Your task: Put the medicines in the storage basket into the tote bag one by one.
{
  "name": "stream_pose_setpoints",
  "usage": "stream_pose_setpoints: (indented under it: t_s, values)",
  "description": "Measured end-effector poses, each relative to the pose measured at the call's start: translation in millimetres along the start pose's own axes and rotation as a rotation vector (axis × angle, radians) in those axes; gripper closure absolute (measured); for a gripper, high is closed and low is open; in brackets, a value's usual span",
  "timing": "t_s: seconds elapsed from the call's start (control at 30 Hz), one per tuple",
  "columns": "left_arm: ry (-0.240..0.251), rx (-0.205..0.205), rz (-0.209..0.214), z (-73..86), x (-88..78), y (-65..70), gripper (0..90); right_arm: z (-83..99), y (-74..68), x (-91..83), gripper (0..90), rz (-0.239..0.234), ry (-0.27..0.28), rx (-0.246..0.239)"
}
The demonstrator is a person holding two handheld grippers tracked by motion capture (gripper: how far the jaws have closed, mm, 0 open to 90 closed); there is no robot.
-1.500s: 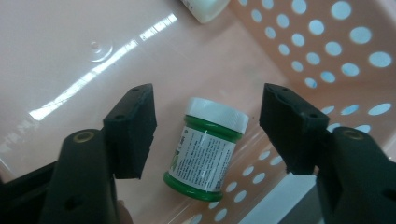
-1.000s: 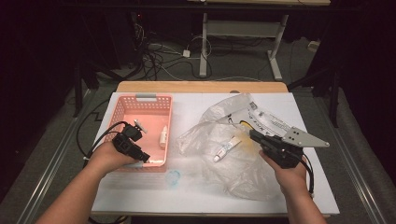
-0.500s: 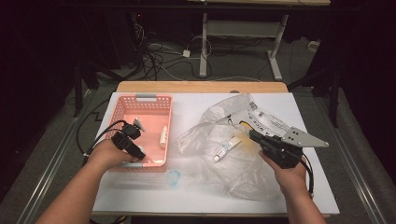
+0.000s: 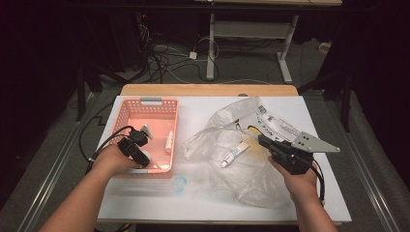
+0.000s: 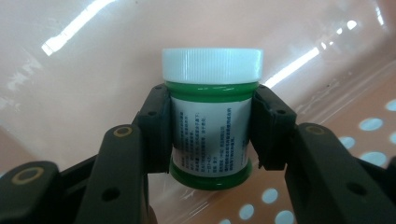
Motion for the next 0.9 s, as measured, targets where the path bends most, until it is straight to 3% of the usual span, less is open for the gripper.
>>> stream_pose_setpoints:
  t_s: [0.4, 0.7, 0.9]
  values:
    - [0.131, -0.004, 0.034, 2.4, -11.2, 4.9, 53.9, -0.1, 0.1, 0.2, 90.0, 0.003, 0.001, -0.002]
    - [0.298, -0.019, 0.068, 1.5, -25.7, 16.3, 53.9, -0.5, -0.5, -0.1, 90.0, 0.005, 0.003, -0.003]
    - [0.439, -0.022, 0.07, 4.5, -31.5, 23.0, 53.9, -1.2, 0.0, -1.8, 90.0, 0.007, 0.008, -0.004]
Point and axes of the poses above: each handheld gripper's, and its own axes: x roughly forward along the jaws, z roughly out of its underside, y roughly to its right, the point moved 7 cm from there along x, roughly forward along the jaws, and after that the axes turned 12 degrees about -y, right-handed, at the moved point
